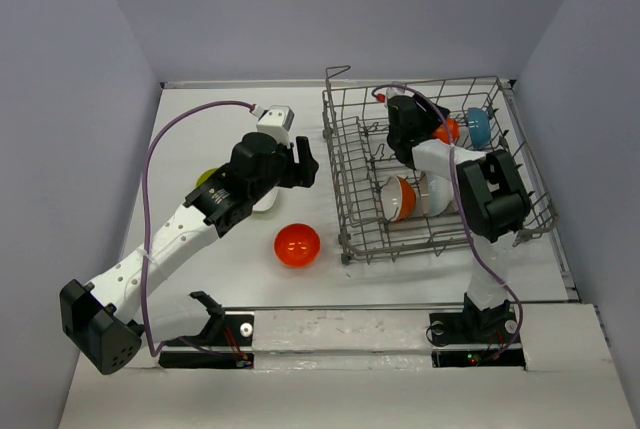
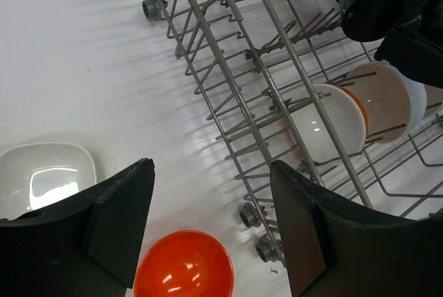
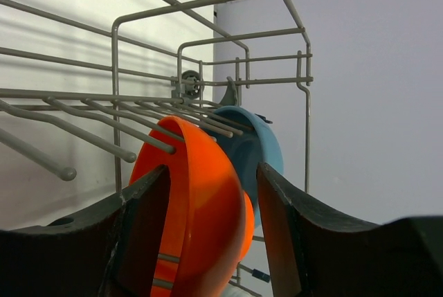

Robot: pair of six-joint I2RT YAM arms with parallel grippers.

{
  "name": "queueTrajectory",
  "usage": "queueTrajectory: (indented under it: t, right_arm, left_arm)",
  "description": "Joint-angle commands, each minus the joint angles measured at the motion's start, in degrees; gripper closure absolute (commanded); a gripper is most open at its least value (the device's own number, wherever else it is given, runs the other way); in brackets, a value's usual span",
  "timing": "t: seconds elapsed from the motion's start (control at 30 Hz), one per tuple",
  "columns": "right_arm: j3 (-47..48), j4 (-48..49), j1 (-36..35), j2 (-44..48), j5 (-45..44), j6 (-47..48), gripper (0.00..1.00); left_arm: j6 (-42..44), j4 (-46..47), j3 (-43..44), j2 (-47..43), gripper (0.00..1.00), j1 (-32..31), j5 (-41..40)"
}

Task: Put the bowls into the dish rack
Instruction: Insert the bowl into the dish rack.

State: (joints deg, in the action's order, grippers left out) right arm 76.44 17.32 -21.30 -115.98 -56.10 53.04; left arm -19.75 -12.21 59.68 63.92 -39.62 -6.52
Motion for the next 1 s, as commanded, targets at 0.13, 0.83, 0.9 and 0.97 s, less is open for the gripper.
queueTrajectory:
  t: [0.13, 0.83, 0.9, 0.97]
  right_arm:
    - [2.13, -5.1, 0.12, 6.91, 5.82, -10.13, 0.39]
    - [1.78, -8.97, 0.73, 11.3, 10.84, -14.98, 0.36]
    - [1.78, -8.97, 0.73, 11.74, 10.74, -15.07, 0.36]
    - [1.43, -8.97, 0.73, 12.44, 10.92, -14.98, 0.36]
  left_arm:
    - [0.76, 1.48, -0.18, -0.46, 0.23, -0.29, -0.77]
    - [0.67, 1.66, -0.79, -0.73, 0.23, 1.47, -0.24]
    - [0.59, 1.75, -0.88, -0.64, 0.23, 1.65, -0.24]
    - [0.59, 1.66, -0.88, -0.64, 0.23, 1.82, -0.07]
